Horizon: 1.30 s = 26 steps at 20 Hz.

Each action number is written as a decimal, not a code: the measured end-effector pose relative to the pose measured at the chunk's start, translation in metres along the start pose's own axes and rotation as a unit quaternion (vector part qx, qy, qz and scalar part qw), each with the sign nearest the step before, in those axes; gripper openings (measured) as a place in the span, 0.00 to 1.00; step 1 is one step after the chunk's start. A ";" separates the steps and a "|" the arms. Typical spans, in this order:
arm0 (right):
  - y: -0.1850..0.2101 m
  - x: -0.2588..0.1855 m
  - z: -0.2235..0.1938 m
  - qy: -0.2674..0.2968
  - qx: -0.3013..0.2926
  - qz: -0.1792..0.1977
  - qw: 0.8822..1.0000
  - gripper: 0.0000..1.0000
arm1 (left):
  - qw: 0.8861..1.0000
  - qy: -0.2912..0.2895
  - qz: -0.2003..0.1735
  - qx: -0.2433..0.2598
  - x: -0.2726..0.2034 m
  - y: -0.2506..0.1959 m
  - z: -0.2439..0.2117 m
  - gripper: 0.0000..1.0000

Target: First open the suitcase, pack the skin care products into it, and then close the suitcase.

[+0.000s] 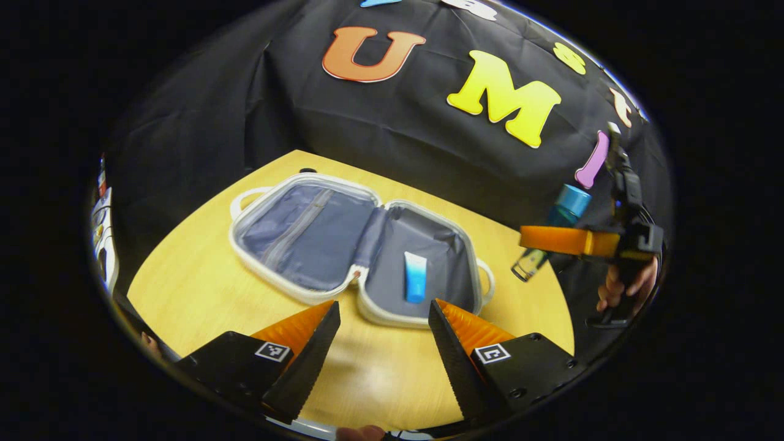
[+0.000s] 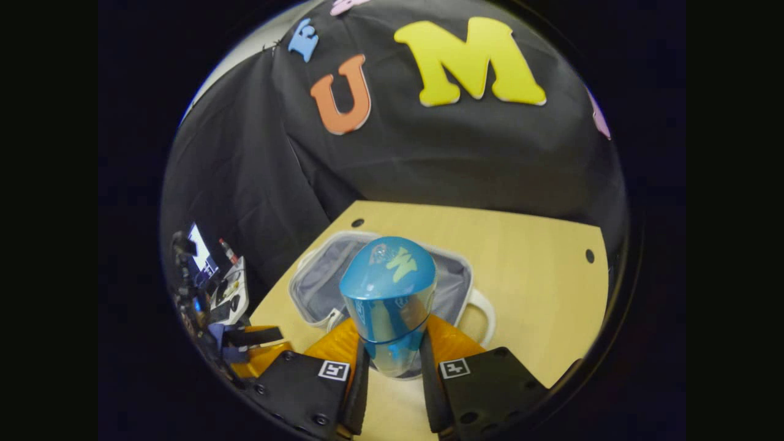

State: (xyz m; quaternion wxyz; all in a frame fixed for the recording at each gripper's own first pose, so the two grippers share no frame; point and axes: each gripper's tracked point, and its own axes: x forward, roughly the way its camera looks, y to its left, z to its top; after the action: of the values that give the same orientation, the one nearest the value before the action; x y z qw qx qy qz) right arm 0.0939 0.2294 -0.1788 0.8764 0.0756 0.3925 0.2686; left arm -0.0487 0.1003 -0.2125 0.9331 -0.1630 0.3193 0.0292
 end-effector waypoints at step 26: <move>-0.061 0.154 -0.092 0.219 0.184 -0.222 0.932 0.42 | 0.997 -0.068 0.032 0.010 -0.072 0.088 0.004 0.93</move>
State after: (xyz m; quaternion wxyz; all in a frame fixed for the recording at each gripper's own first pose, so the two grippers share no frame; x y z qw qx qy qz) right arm 0.1368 0.2522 -0.3620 0.7767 0.0860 0.6240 0.0003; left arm -0.1176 0.1886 -0.1907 0.9527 -0.1413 0.2606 0.0664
